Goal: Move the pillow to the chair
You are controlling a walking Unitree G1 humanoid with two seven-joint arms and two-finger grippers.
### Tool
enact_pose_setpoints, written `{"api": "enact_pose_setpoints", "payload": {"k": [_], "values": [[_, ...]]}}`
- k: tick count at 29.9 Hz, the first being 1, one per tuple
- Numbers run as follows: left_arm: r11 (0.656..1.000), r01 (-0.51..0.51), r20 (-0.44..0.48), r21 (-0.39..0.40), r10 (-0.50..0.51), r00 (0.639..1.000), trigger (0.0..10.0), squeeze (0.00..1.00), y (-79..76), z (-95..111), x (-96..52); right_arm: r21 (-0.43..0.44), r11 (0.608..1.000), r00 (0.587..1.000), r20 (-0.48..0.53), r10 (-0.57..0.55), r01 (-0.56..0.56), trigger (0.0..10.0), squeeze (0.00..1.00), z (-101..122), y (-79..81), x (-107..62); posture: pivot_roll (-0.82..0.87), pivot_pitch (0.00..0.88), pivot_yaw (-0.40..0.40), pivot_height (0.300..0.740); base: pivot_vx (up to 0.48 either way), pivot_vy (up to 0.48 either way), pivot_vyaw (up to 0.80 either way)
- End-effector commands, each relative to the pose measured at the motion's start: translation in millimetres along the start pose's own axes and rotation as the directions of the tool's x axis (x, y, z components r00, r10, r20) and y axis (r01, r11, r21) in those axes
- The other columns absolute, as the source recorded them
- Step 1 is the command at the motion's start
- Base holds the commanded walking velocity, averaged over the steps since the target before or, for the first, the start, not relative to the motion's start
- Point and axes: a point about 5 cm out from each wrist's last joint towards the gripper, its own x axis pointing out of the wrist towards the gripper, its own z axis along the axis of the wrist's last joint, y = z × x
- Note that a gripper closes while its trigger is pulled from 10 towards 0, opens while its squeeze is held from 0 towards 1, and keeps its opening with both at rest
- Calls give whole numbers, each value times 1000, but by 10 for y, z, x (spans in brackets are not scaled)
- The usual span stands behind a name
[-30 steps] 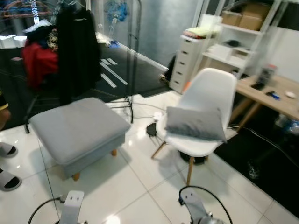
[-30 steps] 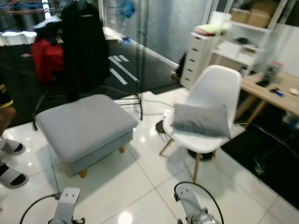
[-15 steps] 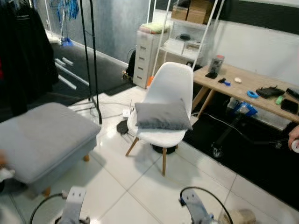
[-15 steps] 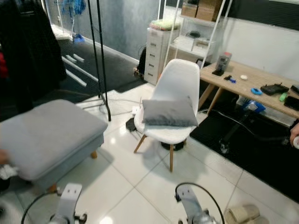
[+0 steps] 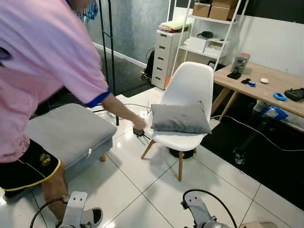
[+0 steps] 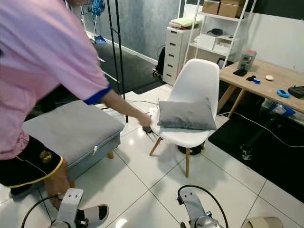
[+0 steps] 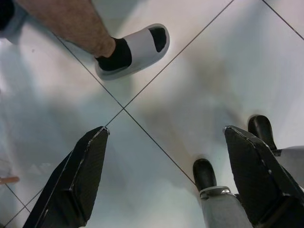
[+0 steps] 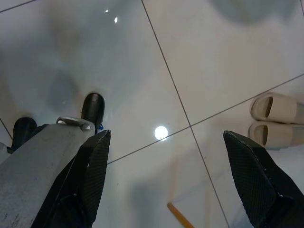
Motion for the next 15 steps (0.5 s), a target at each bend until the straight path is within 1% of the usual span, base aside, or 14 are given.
{"api": "enact_pose_setpoints", "payload": {"k": [1,15], "values": [[1000,8,-19,-4,-8,1000,10000,0,-22,-74,-8,15,1000,1000,5,-2,2,10000,0,-8,-12,-2,-92,0,-74,740,0,0,0],[1000,7,-18,1,-7,1000,10000,0,-16,-57,-6,11,1000,1000,7,-3,3,10000,0,11,-11,-2,-98,0,-69,740,0,0,0]]}}
